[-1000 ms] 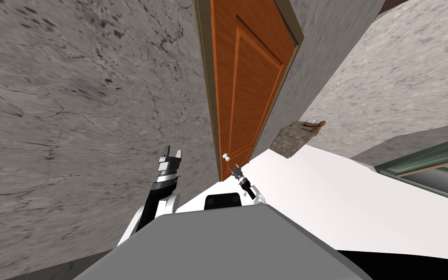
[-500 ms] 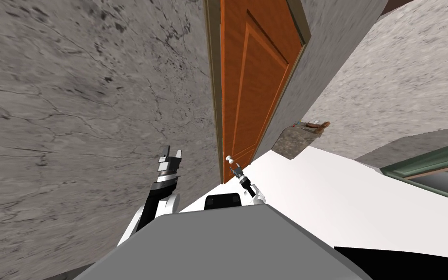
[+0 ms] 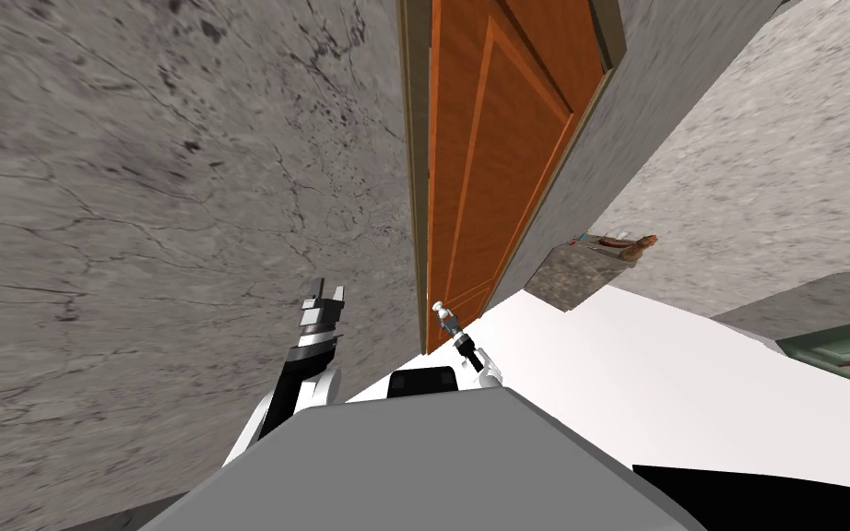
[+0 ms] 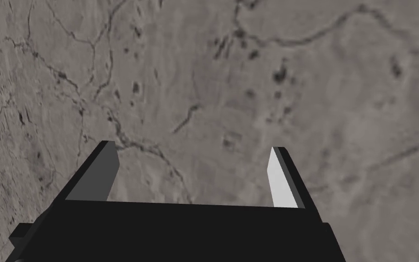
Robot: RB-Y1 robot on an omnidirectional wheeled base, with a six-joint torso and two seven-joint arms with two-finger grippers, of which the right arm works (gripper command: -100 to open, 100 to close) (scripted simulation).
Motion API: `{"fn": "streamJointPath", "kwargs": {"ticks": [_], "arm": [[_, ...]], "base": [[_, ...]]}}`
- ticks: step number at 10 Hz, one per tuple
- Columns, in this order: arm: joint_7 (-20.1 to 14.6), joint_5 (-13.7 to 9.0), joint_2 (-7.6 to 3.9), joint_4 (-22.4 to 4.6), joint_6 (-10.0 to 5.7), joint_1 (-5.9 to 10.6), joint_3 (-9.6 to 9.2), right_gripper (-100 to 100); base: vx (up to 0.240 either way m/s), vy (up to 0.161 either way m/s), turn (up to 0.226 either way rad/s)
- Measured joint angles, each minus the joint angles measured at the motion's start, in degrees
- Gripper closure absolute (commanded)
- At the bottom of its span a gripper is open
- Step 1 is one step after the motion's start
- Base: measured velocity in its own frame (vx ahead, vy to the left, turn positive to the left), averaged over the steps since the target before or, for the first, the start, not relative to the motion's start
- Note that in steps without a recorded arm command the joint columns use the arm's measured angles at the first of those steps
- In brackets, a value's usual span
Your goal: Pull the door open
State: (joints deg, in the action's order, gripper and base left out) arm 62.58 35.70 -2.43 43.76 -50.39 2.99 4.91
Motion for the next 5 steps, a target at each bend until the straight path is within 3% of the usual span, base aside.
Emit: {"fn": "streamJointPath", "kwargs": {"ticks": [4,5], "arm": [[0.0,-0.09,-0.2,0.11,0.09,0.03,0.19,100],[0.01,-0.09,-0.2,0.11,0.1,0.03,0.2,100]], "base": [[-0.001,0.001,-0.003],[-0.058,-0.023,0.087]]}}
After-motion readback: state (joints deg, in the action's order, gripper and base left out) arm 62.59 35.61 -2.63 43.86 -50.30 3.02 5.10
